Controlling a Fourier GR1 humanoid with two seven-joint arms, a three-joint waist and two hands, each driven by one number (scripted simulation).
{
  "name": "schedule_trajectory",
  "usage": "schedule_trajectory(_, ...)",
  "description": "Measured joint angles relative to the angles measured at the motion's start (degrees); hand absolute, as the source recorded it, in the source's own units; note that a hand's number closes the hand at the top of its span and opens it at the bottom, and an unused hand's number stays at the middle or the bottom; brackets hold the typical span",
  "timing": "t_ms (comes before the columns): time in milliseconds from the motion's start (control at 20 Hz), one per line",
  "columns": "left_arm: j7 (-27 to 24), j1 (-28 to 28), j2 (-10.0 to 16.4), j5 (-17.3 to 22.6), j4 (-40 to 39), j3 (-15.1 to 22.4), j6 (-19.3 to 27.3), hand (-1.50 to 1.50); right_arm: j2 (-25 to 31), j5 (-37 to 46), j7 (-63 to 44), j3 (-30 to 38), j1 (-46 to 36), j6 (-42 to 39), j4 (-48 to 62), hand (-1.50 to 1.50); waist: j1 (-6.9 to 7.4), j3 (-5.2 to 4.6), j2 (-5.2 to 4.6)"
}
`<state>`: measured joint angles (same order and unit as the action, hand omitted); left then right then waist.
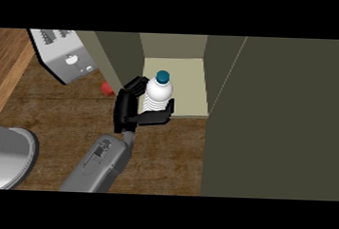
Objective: Pick up the bottled water, place it into the cabinet and close the cabinet
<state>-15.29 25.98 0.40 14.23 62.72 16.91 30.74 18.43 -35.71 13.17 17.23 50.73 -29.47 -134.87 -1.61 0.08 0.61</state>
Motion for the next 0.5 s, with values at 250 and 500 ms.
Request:
schedule_trajectory(250,-0.1,0.9,-0.4,0.3,-1.6,0.2,2.4,1.5,0.2,-0.7,0.2,0.1,-0.4,0.0,0.4,-1.5,0.11,0.13,0.35)
schedule_trajectory(500,0.1,1.8,-0.4,1.1,-2.5,1.0,6.8,1.5,0.8,-1.4,0.4,0.0,-1.0,-0.3,0.9,-1.5,-0.28,0.2,0.44)
